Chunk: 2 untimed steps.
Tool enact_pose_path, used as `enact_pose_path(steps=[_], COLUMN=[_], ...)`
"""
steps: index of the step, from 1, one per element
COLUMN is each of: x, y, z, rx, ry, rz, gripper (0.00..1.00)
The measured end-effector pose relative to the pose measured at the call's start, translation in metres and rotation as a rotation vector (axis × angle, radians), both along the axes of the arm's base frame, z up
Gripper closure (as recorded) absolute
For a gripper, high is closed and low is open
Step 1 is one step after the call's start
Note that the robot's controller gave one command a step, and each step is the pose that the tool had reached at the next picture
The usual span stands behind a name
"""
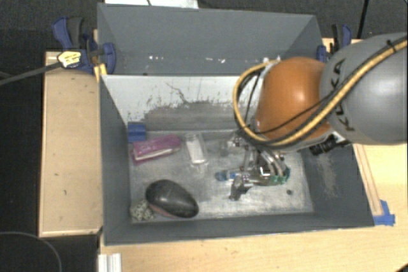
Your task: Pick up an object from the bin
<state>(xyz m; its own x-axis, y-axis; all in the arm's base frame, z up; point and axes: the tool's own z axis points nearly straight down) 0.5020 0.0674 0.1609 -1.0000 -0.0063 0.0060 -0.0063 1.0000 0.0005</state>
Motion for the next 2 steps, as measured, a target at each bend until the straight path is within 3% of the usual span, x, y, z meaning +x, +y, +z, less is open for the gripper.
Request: enact_pose_path(steps=[1, 2], x=[-0.0055, -0.0032], y=[-0.0594, -0.056], z=[-0.0831, -0.0792], rx=[-0.003, 0.0], ry=[0.0, -0.008], rz=[-0.041, -0.041], gripper=[0.0, 1.0])
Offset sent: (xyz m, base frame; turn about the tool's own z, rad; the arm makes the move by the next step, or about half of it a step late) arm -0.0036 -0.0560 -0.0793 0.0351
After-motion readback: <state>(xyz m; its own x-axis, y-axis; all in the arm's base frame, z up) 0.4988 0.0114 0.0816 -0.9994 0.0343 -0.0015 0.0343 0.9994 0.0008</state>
